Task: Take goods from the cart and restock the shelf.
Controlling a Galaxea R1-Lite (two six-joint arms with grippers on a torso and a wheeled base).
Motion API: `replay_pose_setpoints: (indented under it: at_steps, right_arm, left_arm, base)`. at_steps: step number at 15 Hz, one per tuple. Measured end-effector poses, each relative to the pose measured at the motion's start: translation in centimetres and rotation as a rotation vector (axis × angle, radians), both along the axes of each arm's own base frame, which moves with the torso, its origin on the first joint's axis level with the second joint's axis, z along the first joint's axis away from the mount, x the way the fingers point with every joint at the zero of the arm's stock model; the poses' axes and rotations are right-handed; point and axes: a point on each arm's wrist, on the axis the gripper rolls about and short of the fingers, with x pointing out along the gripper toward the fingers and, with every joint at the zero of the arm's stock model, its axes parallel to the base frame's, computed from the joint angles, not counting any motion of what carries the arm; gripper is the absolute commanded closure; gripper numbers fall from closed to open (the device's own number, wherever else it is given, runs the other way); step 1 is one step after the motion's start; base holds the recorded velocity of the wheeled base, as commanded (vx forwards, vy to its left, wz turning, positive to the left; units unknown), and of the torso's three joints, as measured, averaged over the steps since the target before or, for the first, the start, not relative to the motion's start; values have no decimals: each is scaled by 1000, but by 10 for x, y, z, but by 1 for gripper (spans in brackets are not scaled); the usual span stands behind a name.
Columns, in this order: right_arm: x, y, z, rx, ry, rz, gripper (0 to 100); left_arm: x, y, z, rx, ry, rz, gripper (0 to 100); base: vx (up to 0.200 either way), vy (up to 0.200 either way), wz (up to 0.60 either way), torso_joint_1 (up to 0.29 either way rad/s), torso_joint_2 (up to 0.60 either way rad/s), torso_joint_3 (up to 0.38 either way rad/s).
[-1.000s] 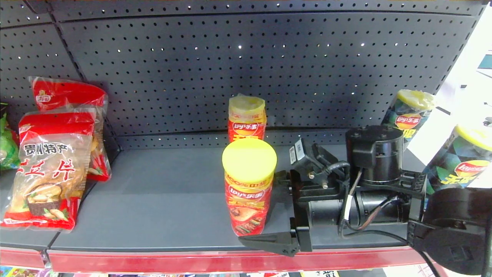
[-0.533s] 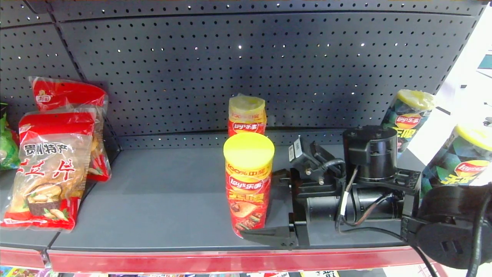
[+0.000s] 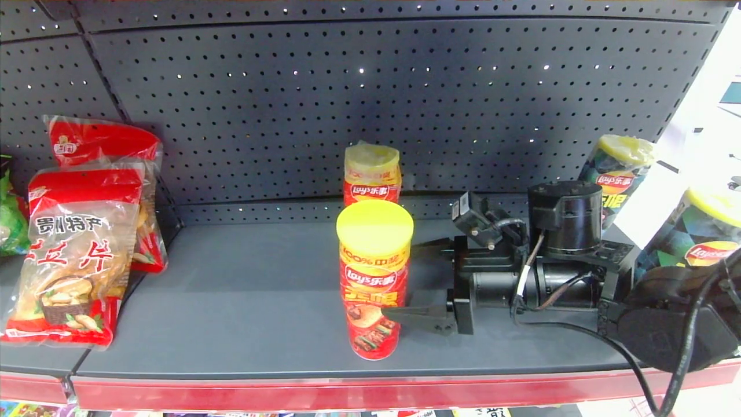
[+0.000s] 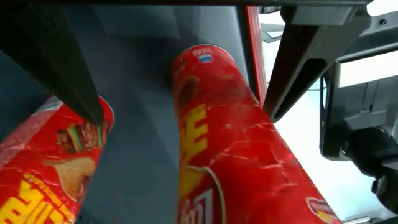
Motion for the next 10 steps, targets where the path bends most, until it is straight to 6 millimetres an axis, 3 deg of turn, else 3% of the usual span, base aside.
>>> replay_pose_setpoints:
  at_steps: [10]
  right_arm:
    - [7,-6,-3,-4,5,-19,0]
  left_arm:
    - [0,0,0,0,0,0,0]
  base:
    - [0,0,0,0,0,0]
